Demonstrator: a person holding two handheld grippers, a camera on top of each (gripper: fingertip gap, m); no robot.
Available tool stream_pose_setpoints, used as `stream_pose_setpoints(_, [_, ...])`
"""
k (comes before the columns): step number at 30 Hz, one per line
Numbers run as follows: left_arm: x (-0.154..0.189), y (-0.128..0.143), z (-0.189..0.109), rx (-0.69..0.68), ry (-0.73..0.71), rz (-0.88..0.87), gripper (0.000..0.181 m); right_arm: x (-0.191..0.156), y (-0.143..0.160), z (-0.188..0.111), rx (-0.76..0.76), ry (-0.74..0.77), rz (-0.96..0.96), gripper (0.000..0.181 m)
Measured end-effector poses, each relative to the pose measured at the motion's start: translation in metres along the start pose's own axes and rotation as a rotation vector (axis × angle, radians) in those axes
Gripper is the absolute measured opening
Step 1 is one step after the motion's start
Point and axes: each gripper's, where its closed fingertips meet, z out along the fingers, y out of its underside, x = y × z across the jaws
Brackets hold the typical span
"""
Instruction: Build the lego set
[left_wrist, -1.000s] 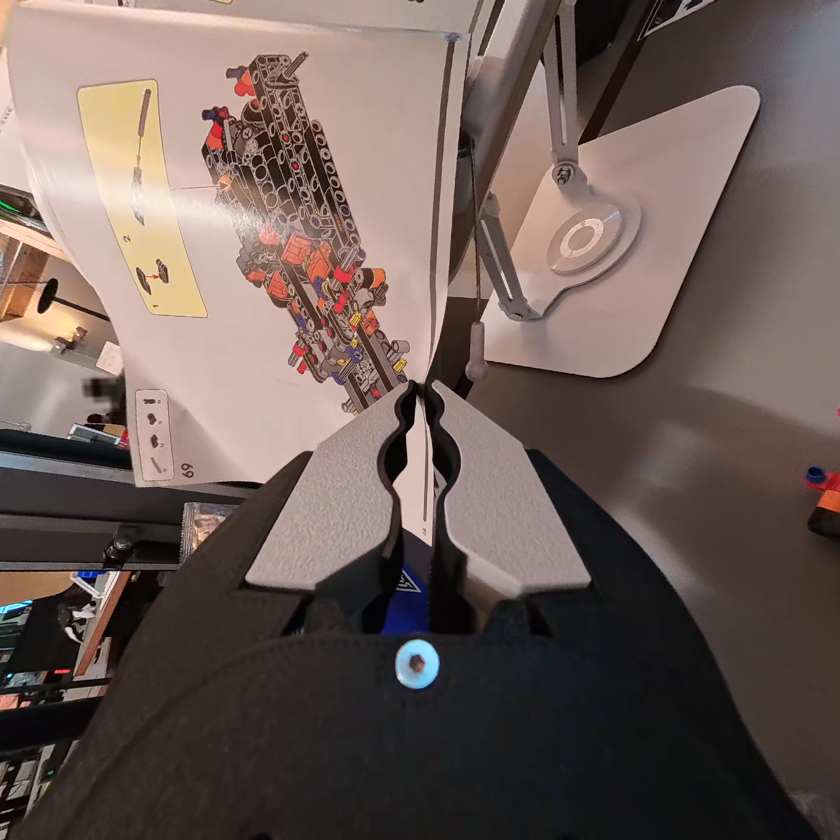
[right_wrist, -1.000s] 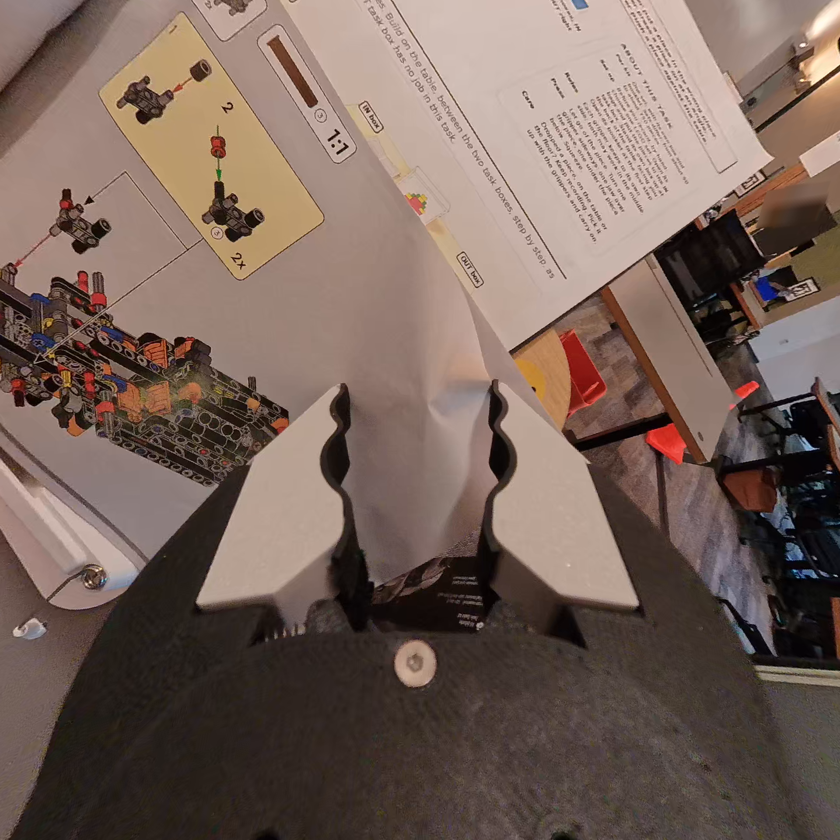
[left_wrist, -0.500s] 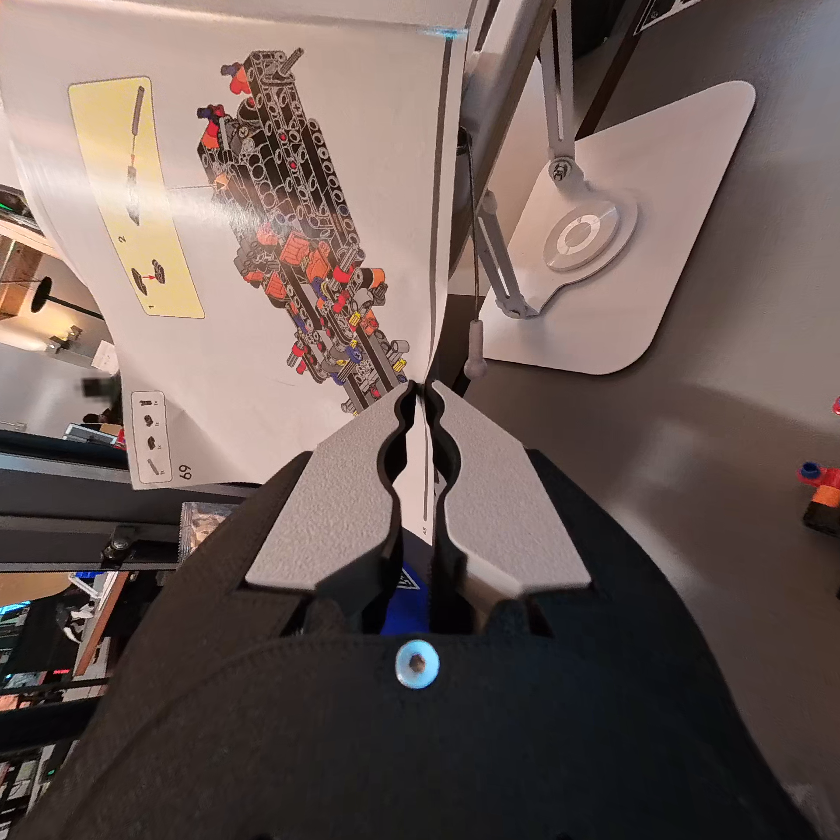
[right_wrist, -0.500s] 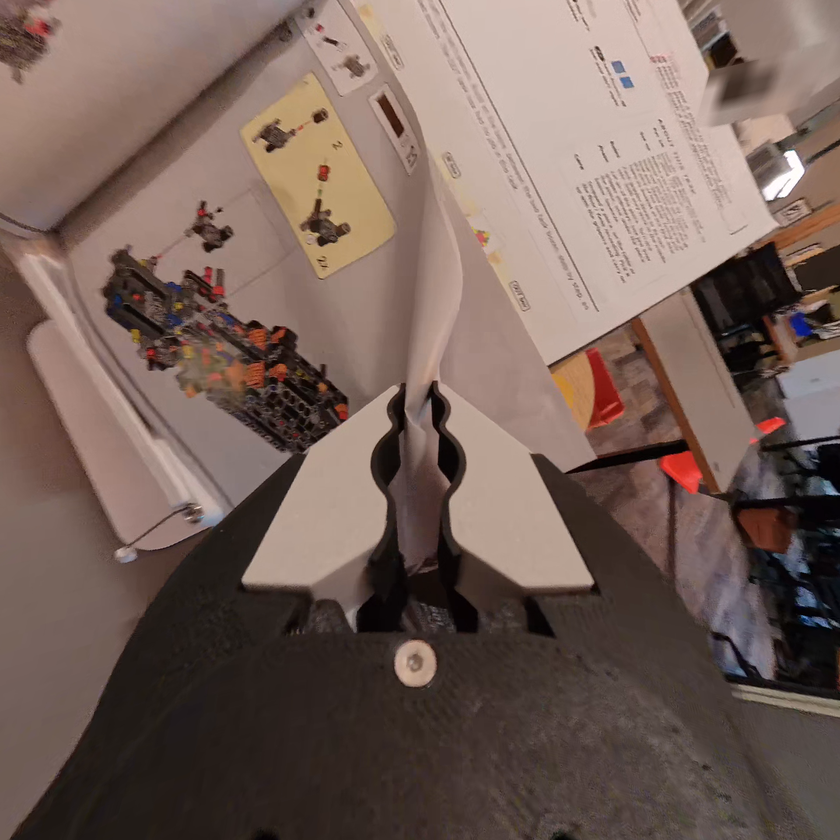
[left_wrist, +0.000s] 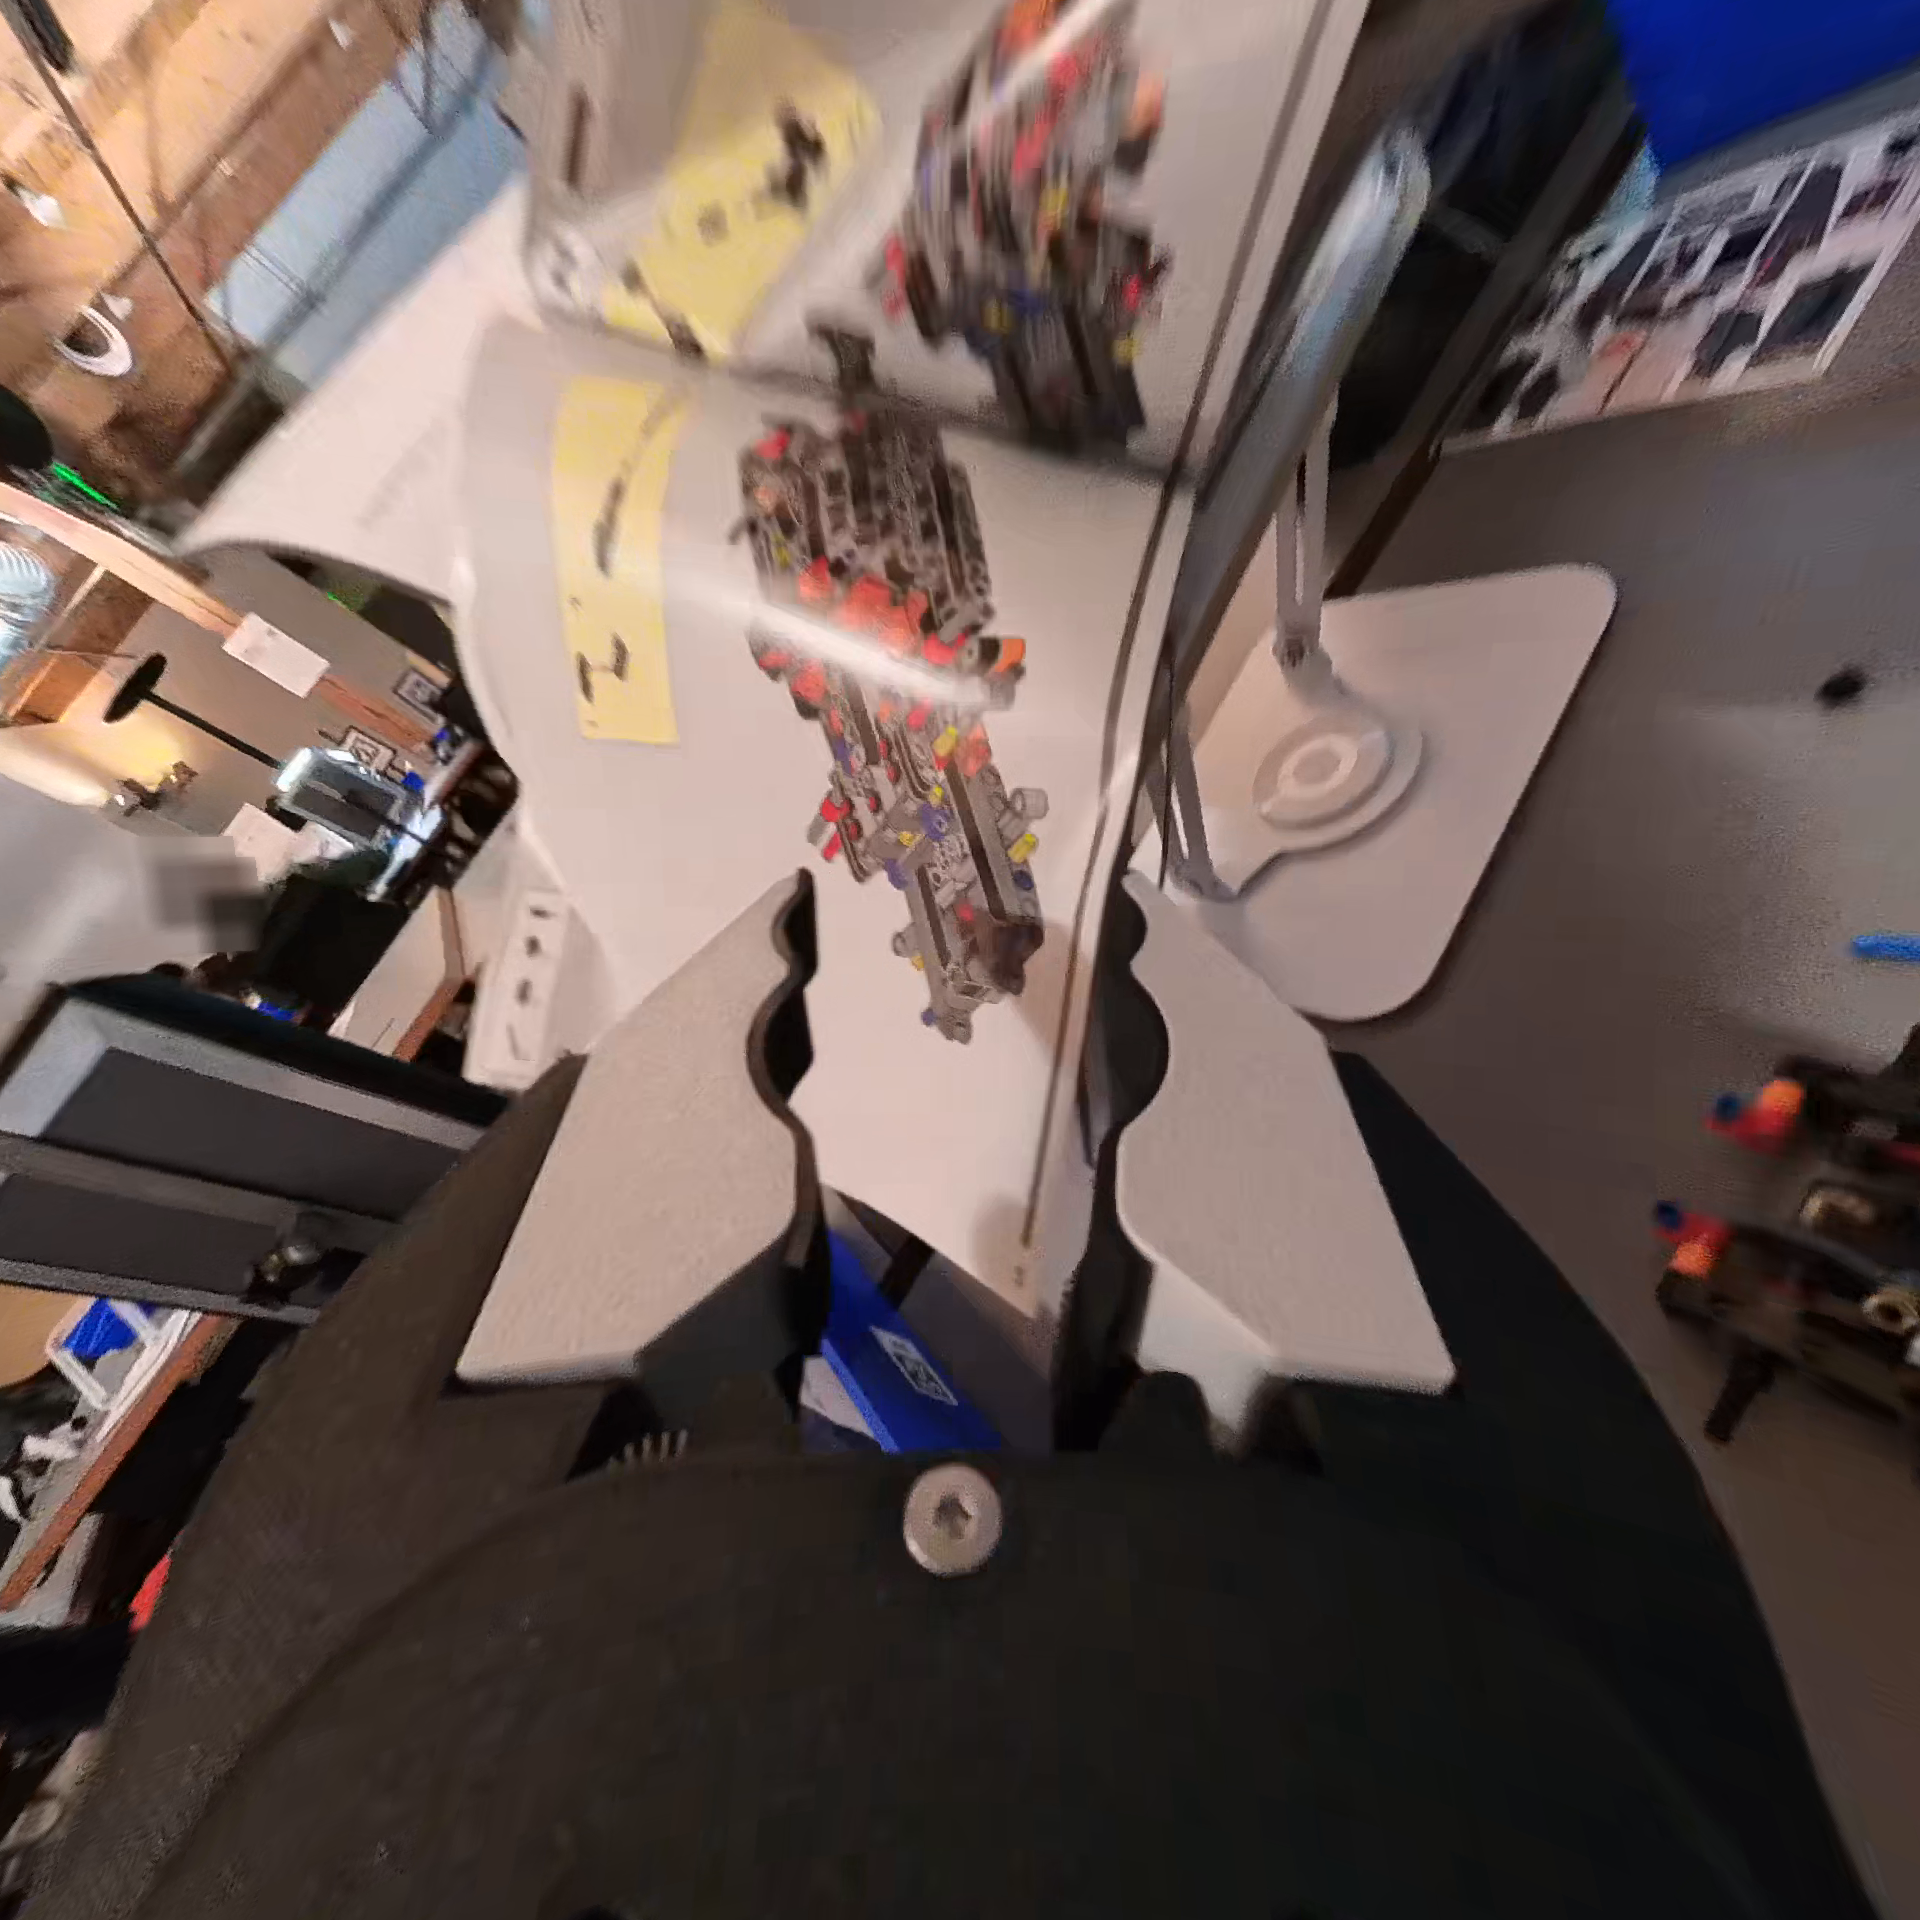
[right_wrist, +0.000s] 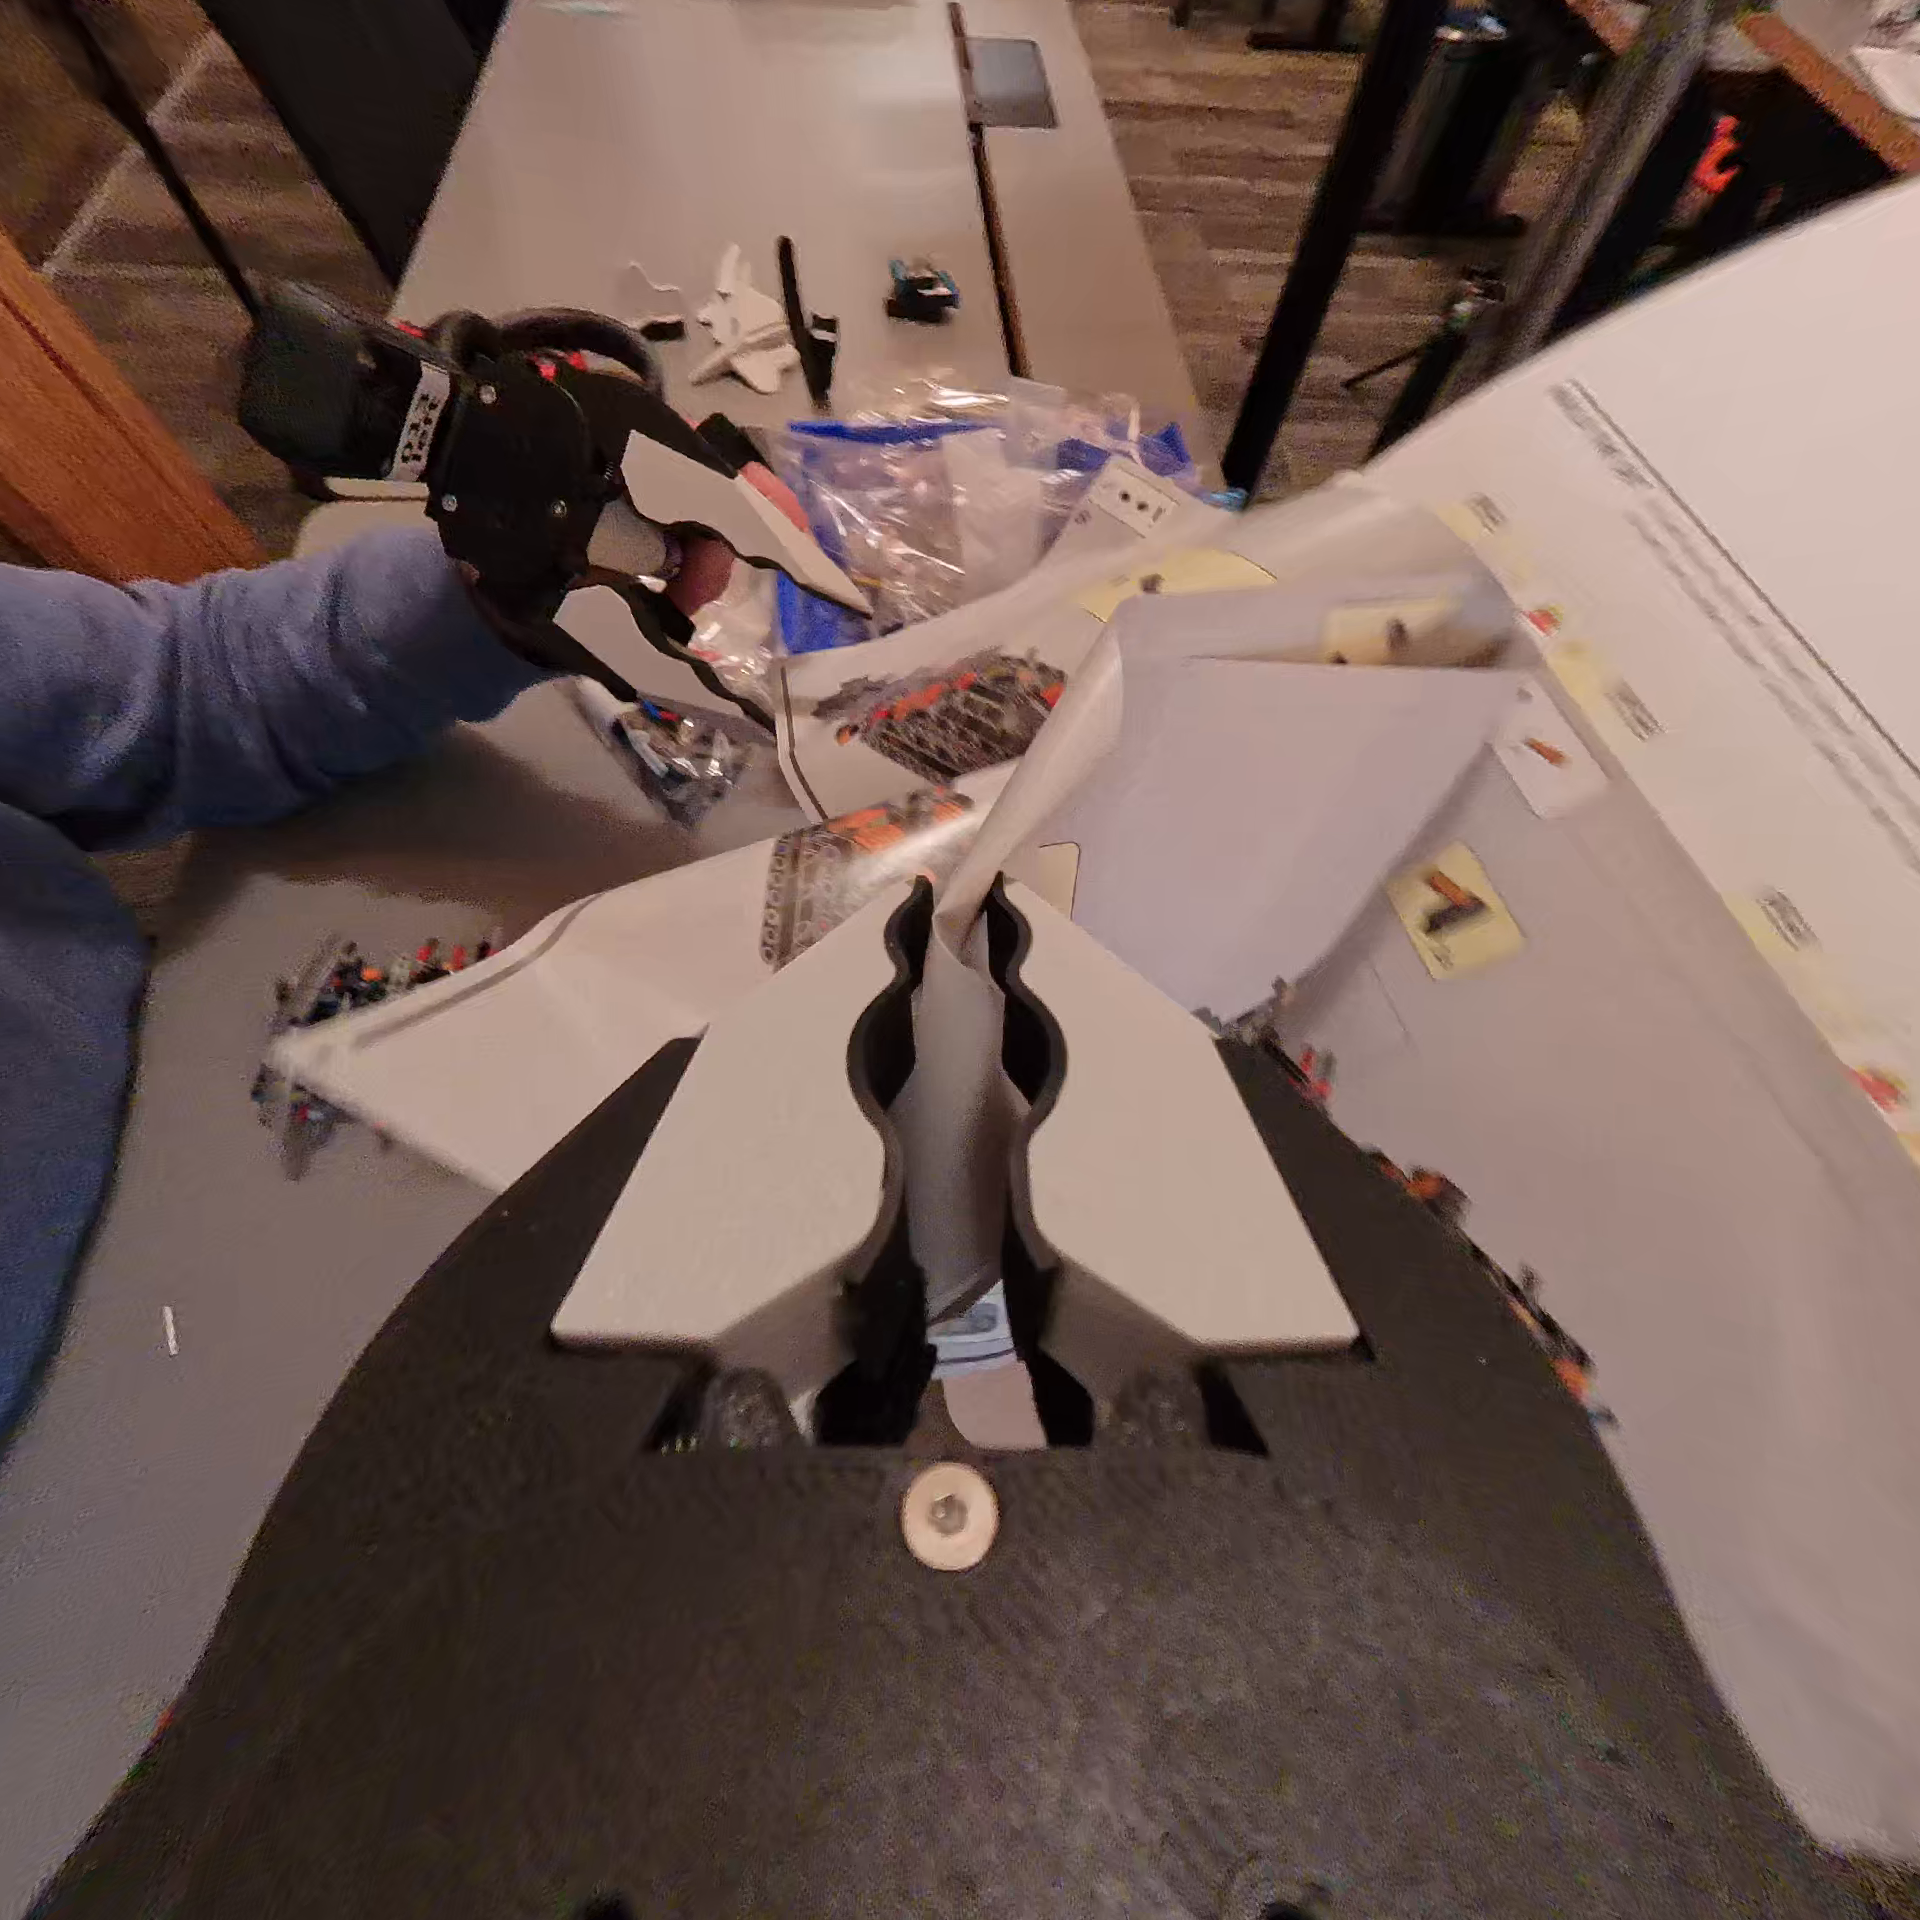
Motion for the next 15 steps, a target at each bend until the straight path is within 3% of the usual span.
stream_pose_setpoints(4, [-0.009,-0.040,-0.025,0.095,-0.052,0.011,0.076,-0.014,-0.026,0.030,0.000,-0.037,0.028,0.010])
stream_pose_setpoints(8, [-0.005,-0.066,-0.040,0.106,-0.068,0.060,0.078,-0.013,-0.037,0.040,-0.041,0.003,0.036,0.009])
stream_pose_setpoints(11, [0.004,-0.104,-0.058,0.233,-0.019,-0.005,0.072,-0.010,-0.039,0.041,-0.047,0.017,0.058,0.009])
stream_pose_setpoints(15, [0.020,-0.138,-0.042,0.272,-0.052,0.005,0.061,-0.012,-0.037,0.045,-0.062,0.029,0.066,0.009])
